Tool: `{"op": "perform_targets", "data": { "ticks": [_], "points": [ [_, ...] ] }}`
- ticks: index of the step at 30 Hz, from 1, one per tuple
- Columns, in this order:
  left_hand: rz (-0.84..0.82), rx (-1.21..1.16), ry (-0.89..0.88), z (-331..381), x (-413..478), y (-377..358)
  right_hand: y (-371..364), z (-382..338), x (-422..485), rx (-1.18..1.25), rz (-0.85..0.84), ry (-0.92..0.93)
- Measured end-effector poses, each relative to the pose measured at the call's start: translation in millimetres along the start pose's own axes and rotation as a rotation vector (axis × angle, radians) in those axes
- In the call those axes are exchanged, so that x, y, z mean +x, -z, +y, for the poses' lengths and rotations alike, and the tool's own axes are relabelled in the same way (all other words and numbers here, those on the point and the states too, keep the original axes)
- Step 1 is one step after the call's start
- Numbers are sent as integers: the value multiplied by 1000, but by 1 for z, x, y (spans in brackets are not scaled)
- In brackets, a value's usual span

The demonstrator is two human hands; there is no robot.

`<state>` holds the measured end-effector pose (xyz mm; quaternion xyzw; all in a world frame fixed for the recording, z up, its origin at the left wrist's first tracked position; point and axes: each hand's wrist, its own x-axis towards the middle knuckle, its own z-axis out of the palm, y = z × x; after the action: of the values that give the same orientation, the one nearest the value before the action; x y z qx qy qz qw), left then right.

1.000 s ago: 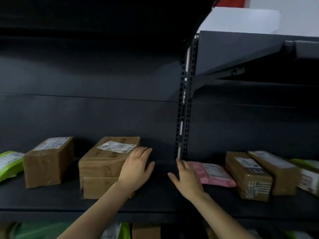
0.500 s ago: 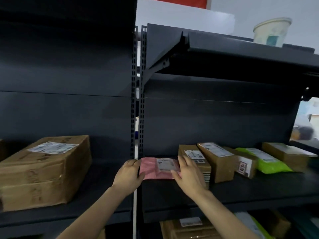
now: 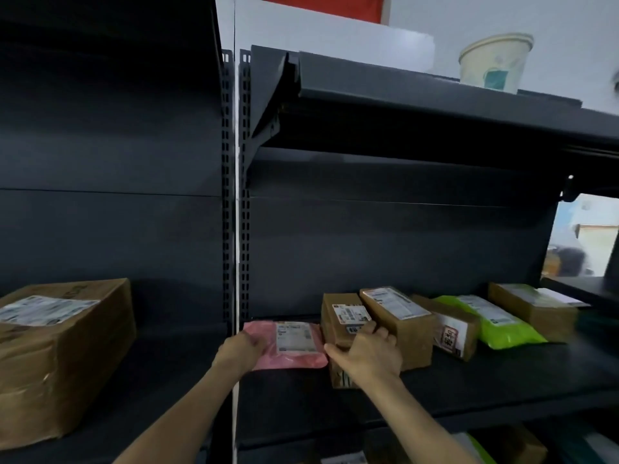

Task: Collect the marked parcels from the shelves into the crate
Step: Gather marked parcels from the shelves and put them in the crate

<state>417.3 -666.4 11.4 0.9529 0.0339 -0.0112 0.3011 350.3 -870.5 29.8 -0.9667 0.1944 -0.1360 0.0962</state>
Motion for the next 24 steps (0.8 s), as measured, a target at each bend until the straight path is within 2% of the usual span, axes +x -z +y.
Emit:
{"op": "perform_targets", "data": {
  "ticks": [4,6,11,13,15,24],
  "points": [
    [-79,17,-13,7,11,-4,-6,6,6,72,8,-16],
    [-73,-70,45,4,16,-6,-9,7,8,89,21,3],
    [-62,-532,185,-9,23,0,-17,7,6,171,97,39],
    [-70,-765,201,-17,22,4,-21,8,3,215,150,65],
    [-77,-903,179,-24,18,8,-24,8,0,272,188,85],
    [72,-981,56,-43,13,35,-25,-10,-19,437,276,134]
  ]
}}
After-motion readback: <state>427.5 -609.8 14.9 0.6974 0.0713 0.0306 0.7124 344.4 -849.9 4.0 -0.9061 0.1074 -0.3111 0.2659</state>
